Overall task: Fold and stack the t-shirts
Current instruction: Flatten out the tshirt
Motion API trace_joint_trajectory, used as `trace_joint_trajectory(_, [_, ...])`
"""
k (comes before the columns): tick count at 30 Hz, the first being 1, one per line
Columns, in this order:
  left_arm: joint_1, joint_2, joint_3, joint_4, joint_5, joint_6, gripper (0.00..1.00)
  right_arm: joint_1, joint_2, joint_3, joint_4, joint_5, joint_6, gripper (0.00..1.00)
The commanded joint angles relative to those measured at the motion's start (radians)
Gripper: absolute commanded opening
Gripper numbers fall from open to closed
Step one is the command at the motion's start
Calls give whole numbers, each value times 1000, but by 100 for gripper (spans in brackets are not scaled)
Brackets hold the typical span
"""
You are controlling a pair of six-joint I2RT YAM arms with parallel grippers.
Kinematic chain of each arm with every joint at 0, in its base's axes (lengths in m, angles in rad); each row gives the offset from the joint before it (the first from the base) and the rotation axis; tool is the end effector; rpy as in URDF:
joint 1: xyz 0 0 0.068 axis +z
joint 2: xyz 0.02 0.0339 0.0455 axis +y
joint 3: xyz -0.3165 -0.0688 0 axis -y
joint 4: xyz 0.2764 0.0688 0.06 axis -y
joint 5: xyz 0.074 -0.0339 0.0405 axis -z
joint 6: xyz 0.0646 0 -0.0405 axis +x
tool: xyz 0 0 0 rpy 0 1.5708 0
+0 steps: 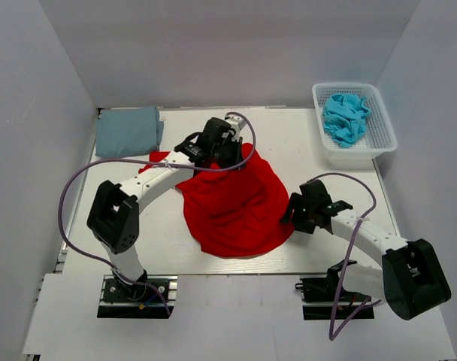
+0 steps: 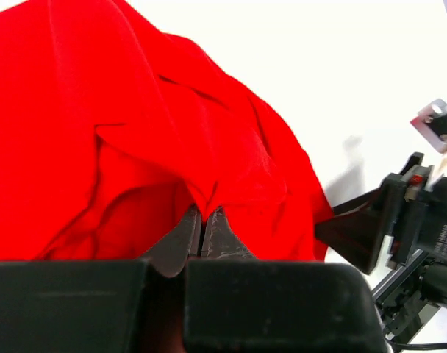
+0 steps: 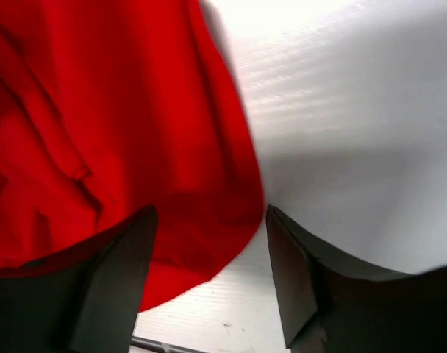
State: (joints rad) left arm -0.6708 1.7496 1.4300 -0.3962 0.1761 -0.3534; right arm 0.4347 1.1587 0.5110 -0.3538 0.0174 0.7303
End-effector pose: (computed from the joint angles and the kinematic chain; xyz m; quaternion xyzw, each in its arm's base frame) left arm 0.3544 -0.2957 0.3048 0.1793 0.8893 -0.2721 0.3208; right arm 0.2041 0.0936 0.1679 0.1437 0.9489 0.1475 0.2391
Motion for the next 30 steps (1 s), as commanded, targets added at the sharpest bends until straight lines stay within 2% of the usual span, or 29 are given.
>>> trace_joint_trajectory(1, [-4, -74, -13, 13, -15, -10, 0, 13, 41, -38, 62, -40, 23, 65])
trace_joint_trajectory(2, [-4, -93, -22, 4, -29, -19, 0, 12, 58, -39, 94, -42, 26, 62])
trace_joint_trajectory(3, [-4, -102, -22, 3, -42, -19, 0, 9, 64, -39, 101, -39, 23, 49])
trace_joint_trajectory(5, [-4, -127, -22, 3, -88, -19, 0, 12, 82, -28, 124, -33, 24, 33])
trace_joint_trajectory(6, [-4, -156, -22, -10, -108, -19, 0, 12, 91, -17, 131, -24, 20, 11])
trace_joint_trajectory(7, [-4, -174, -22, -21, -136, -28, 0, 10, 88, 1, 128, -23, 3, 5])
trace_joint_trajectory(8, [8, -192, -22, -21, -189, -29, 0, 10, 84, 35, 122, 49, -8, 0])
trace_joint_trajectory(9, [8, -209, -8, -53, -216, -29, 0, 12, 58, 58, 61, 82, -15, 0])
trace_joint_trajectory(13, [19, -277, 78, -177, -516, -48, 0, 4, -56, 240, -13, 254, -107, 0])
trace_joint_trajectory(16, [19, -338, 136, -231, -649, -48, 0, -17, -145, 329, -46, 380, -169, 0])
trace_joint_trajectory(18, [19, -396, 170, -245, -697, -48, 0, -1, -178, 421, -56, 435, -210, 0])
trace_joint_trajectory(22, [19, -491, 245, -296, -932, -61, 0, -1, -208, 576, -103, 475, -282, 0])
trace_joint_trajectory(28, [19, -651, 285, -253, -969, 8, 0, -2, -244, 774, -90, 556, -425, 0])
trace_joint_trajectory(30, [19, -717, 294, -225, -930, 31, 0, -1, -267, 851, -70, 569, -466, 0])
